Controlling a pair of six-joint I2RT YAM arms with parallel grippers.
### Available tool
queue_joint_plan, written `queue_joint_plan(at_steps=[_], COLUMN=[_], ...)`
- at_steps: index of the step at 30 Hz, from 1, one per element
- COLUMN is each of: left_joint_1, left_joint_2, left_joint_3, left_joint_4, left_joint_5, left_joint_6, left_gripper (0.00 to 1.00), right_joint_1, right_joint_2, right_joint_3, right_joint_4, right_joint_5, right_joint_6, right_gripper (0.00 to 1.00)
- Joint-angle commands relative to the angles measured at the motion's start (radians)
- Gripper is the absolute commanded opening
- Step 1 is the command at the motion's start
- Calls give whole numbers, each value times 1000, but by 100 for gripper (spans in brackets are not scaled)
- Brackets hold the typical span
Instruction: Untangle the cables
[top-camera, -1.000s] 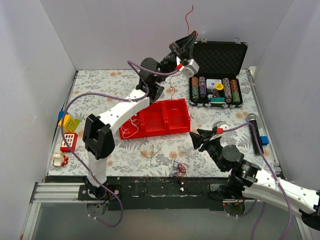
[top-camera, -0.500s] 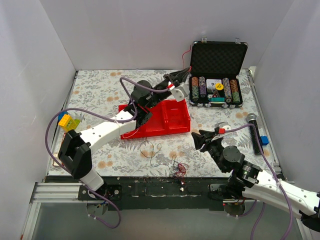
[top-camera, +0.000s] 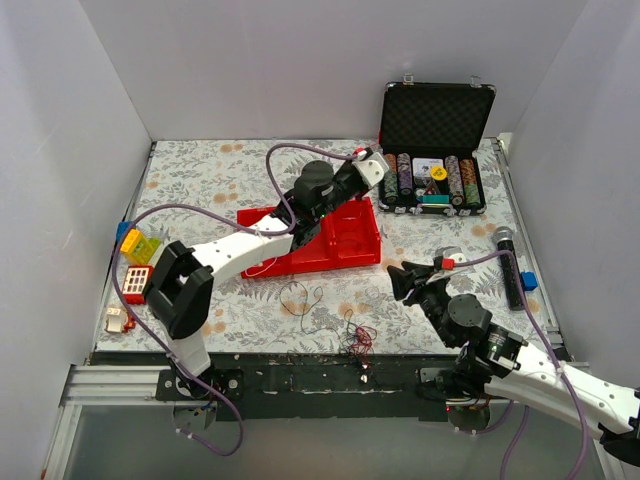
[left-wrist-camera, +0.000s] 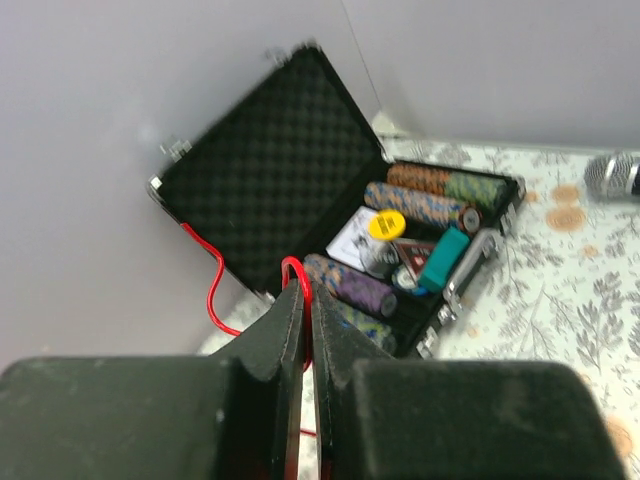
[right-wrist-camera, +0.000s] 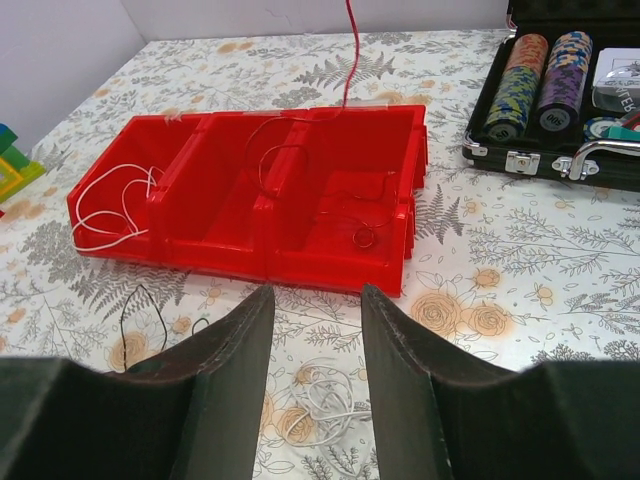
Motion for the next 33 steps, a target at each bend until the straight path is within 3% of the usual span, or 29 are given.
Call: queue_joint_plan(at_steps=[1, 8, 15, 19, 31, 33], left_joint_1=[3, 1, -6, -16, -26, -26], left_joint_2=[39, 41, -101, -102, 123, 142], left_joint_3=[45, 45, -162, -207, 39, 69], left_joint_4=[-66, -177, -289, -352, -569, -593], left_joint_5=[-79, -68, -19, -44, -169, -171], left_joint_6=[-117, -234, -243, -238, -208, -214], left_gripper=[0, 0, 0, 0, 0, 4], right_joint_1=[-5, -5, -5, -8, -8, -8], right_joint_2=[-33, -30, -14, 9, 19, 21], right_joint_3=[-13, -17, -8, 2, 30, 33], right_joint_4=[6, 7, 18, 26, 6, 1], right_joint_5=[35, 35, 38, 32, 32, 32], right_joint_6=[11, 15, 9, 8, 20, 22], right_gripper=[48, 46, 46, 46, 46, 45])
